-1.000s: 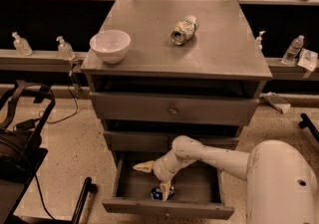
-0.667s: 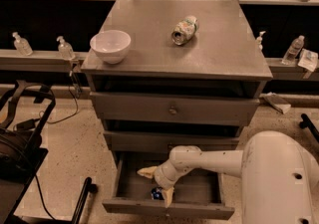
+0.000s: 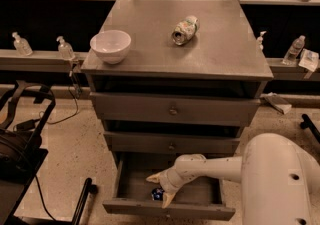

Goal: Pick pepsi can from bottom drawer and place on counter

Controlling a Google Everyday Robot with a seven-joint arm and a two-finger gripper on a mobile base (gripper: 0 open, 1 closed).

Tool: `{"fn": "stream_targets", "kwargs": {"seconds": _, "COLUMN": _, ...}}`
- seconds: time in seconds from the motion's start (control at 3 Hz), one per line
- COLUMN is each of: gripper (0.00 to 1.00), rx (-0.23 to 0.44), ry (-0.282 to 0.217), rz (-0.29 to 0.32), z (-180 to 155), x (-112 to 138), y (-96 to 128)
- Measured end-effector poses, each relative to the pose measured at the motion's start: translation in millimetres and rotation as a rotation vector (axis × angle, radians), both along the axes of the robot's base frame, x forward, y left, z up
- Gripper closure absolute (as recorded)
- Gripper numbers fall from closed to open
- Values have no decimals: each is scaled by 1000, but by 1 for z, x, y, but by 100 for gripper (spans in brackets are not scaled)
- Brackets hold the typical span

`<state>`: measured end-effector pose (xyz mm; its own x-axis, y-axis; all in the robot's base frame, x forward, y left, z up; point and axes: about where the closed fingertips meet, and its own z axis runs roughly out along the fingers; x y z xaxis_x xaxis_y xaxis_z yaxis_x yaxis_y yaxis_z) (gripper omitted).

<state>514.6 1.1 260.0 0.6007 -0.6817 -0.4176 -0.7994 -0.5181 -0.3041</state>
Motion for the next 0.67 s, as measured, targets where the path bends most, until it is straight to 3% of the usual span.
{"fn": "stream_targets", "kwargs": {"seconds": 0.67, "gripper": 23, "rx": 125, "ry": -49, "rz": -55, "z": -10, "x": 28, "y": -20}}
